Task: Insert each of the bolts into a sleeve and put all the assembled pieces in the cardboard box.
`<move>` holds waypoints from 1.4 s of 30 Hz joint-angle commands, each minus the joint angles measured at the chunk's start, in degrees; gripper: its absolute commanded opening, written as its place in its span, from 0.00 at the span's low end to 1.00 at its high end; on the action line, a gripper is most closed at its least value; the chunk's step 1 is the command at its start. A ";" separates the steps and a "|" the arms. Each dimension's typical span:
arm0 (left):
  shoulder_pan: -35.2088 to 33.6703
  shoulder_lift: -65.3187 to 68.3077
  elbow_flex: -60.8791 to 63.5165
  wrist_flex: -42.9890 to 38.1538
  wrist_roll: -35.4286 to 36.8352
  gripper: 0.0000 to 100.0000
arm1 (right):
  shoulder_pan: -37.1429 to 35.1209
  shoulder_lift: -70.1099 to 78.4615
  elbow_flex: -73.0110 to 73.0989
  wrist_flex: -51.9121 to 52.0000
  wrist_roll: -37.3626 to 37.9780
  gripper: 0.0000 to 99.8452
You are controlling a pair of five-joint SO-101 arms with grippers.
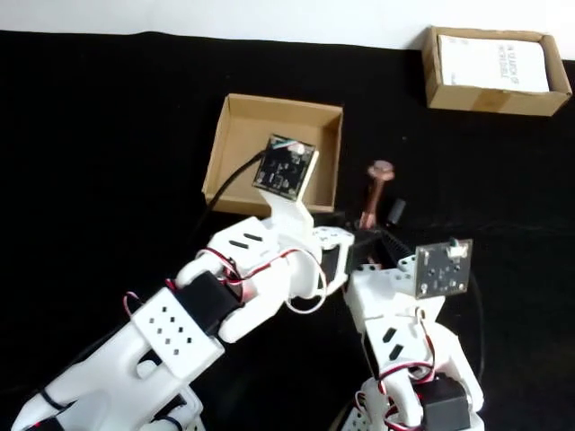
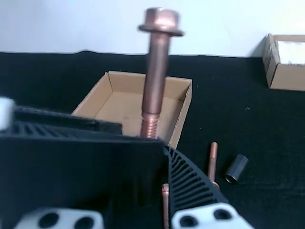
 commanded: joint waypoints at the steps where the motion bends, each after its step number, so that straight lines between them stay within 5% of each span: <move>1: 1.36 -1.10 -0.57 0.62 0.00 0.21 | -0.13 -0.13 -1.01 -0.13 -0.18 0.01; 6: 1.10 -2.95 -1.54 1.93 -0.18 0.15 | -0.13 -0.13 -1.01 -0.22 -0.18 0.01; 19: -0.92 -16.84 -7.78 26.20 -6.51 0.14 | 2.42 11.56 -5.41 -7.25 -0.44 0.01; 26: -14.02 -23.69 -4.62 26.37 -6.59 0.14 | 2.42 30.55 -25.19 -6.11 -0.53 0.01; 32: -27.82 -30.99 0.22 26.11 -6.68 0.00 | 2.07 52.00 -48.48 3.65 -0.53 0.01; 37: -36.70 -38.55 8.31 22.86 -6.59 0.01 | 2.07 70.73 -68.35 11.03 0.09 0.01; 42: -44.09 -49.80 20.35 19.43 -6.68 0.01 | 0.48 89.45 -85.76 15.08 9.05 0.01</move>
